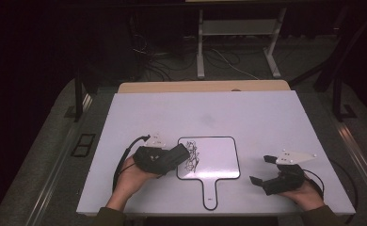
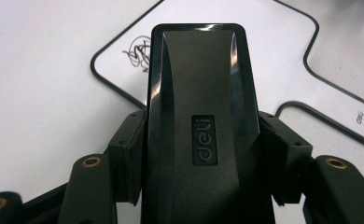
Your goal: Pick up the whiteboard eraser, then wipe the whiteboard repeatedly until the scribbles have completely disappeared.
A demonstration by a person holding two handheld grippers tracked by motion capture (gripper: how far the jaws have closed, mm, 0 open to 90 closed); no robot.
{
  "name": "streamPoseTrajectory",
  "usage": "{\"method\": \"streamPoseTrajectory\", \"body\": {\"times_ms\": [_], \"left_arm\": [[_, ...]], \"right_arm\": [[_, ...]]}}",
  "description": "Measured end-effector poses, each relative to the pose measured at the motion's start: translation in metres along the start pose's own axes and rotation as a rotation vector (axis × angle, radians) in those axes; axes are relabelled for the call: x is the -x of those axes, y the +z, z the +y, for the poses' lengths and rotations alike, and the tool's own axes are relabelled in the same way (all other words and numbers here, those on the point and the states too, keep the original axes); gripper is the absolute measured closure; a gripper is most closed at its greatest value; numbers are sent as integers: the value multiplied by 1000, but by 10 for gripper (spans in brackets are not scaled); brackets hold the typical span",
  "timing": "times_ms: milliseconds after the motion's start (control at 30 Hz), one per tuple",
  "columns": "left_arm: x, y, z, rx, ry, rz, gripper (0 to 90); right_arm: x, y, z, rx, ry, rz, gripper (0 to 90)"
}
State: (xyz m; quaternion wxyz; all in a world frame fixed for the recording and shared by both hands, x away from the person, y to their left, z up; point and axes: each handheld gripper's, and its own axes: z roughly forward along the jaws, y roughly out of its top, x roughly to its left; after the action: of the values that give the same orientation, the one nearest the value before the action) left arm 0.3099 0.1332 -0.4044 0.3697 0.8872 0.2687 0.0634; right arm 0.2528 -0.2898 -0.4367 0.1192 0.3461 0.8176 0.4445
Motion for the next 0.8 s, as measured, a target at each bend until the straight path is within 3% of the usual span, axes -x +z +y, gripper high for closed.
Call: {"method": "streamPoseTrajectory", "body": {"times_ms": [567, 800], "left_arm": [[-23, 24, 45, -23, 26, 9, 389], [-34, 45, 60, -45, 26, 6, 389]], "right_arm": [[3, 1, 0, 5, 17, -2, 19], [2, 0, -1, 7, 18, -1, 19]]}}
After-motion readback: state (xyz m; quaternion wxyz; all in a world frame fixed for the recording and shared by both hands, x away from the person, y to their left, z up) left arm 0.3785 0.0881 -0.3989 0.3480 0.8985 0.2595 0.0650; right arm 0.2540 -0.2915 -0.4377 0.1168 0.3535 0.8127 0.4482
